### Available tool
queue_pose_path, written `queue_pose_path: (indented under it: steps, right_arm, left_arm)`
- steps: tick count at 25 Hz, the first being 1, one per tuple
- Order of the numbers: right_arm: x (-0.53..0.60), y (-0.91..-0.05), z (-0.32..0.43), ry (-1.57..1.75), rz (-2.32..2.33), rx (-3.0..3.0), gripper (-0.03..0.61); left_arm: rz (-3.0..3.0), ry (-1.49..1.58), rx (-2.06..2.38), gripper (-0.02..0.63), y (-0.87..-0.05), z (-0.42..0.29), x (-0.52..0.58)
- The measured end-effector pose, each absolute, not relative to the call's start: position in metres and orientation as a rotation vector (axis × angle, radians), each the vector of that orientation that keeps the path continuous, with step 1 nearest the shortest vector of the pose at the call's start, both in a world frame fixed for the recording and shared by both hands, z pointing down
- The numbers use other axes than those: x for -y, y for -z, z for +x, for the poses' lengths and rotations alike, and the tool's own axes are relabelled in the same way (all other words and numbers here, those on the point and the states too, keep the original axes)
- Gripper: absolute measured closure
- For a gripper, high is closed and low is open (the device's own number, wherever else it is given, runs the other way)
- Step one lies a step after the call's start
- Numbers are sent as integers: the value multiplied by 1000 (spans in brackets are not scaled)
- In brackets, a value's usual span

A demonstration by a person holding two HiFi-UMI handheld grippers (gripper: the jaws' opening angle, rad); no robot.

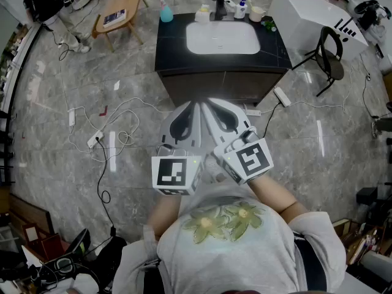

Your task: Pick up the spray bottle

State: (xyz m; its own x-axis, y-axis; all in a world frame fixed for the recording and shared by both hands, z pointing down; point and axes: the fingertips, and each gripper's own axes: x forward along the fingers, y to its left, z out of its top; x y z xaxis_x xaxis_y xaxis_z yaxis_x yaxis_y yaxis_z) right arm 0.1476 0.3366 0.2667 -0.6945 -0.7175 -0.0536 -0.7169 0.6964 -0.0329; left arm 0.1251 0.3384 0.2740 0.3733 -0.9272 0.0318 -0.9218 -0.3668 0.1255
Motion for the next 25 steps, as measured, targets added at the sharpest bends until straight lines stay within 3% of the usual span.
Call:
queue_pose_path:
  steps: [25]
  right_arm:
    - [-281, -289, 172, 96, -1092, -2913, 555]
  left_arm:
    - [2371, 24, 1823, 606, -295, 150, -286]
